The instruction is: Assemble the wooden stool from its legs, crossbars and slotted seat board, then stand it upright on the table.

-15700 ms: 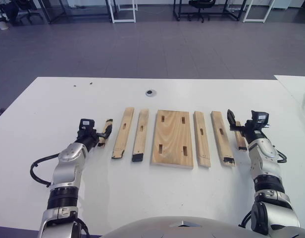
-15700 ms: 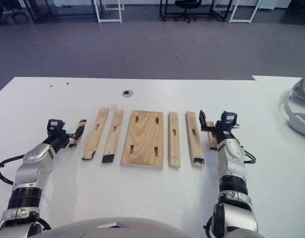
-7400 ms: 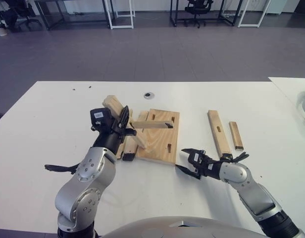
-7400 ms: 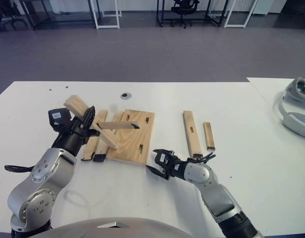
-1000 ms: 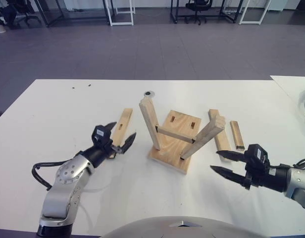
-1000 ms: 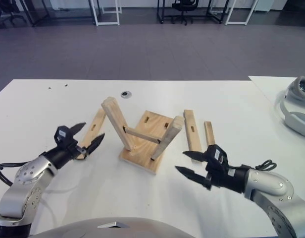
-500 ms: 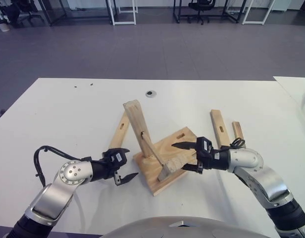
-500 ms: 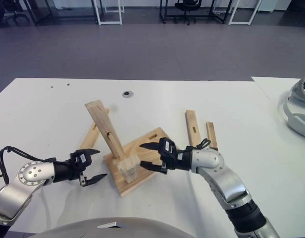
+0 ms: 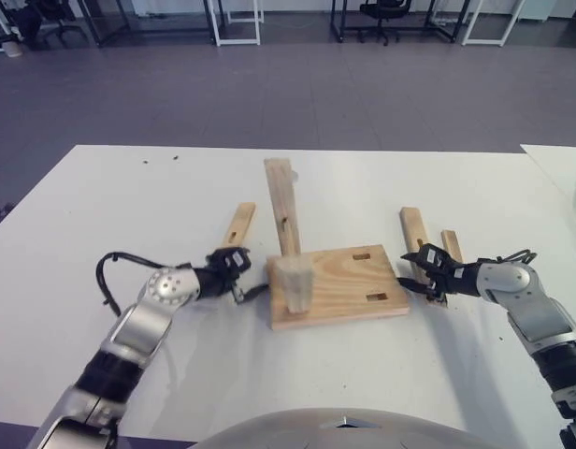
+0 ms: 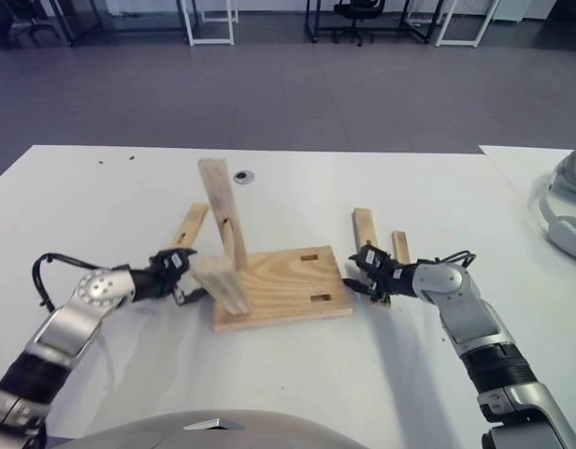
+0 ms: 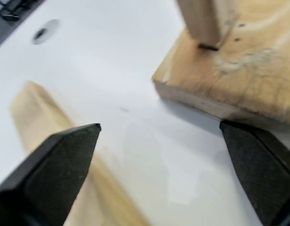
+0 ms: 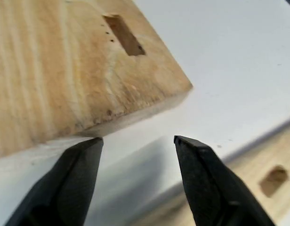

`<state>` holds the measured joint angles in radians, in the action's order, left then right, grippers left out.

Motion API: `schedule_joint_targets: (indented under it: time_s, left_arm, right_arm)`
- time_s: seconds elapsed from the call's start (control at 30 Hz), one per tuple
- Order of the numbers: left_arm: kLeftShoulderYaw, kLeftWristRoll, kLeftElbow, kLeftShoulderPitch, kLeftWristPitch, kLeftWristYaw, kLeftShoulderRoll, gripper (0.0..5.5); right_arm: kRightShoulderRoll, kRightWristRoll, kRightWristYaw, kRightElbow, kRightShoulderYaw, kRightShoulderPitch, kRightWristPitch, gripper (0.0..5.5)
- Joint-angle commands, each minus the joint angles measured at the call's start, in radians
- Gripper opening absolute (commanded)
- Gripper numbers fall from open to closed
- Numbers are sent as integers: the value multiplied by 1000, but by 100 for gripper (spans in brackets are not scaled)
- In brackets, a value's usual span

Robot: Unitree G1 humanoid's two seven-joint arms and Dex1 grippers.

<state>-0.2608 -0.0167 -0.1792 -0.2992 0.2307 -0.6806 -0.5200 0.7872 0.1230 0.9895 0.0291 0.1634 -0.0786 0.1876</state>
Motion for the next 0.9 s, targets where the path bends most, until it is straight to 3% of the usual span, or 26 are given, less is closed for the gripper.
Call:
schedule_joint_targets:
  time_s: [0.03, 0.2, 0.33, 0.43, 0.53, 0.6, 0.73, 0.9]
  left_arm:
    - [3, -1, -348, -226, -196, -16, 129, 469]
    - [84, 17, -437, -273, -359, -101, 28, 469]
    - [129, 70, -179, -143, -308, -239, -117, 469]
    - [47, 118, 131, 26, -176, -357, -167, 469]
    - [-67, 27, 299, 117, -54, -382, -201, 469]
    - [-117, -78, 256, 90, -53, -274, -134, 469]
    - [-125, -248, -46, -71, -172, 128, 98, 469]
    - [-95, -262, -184, -114, -256, 229, 154, 469]
  right_arm:
    - [56, 66, 100, -161, -21, -54, 51, 283]
    - [52, 1, -5, -52, -100, -172, 37, 283]
    - [-70, -93, -146, 150, -43, -246, -51, 283]
    - [-149, -147, -174, 341, 12, -306, -140, 283]
    - [-166, -221, -146, 449, 81, -358, -226, 283]
    - [-169, -189, -64, 425, 94, -342, -231, 283]
    - [-199, -142, -21, 306, 100, -248, -185, 283]
    - [-239, -204, -183, 196, 71, -199, -94, 283]
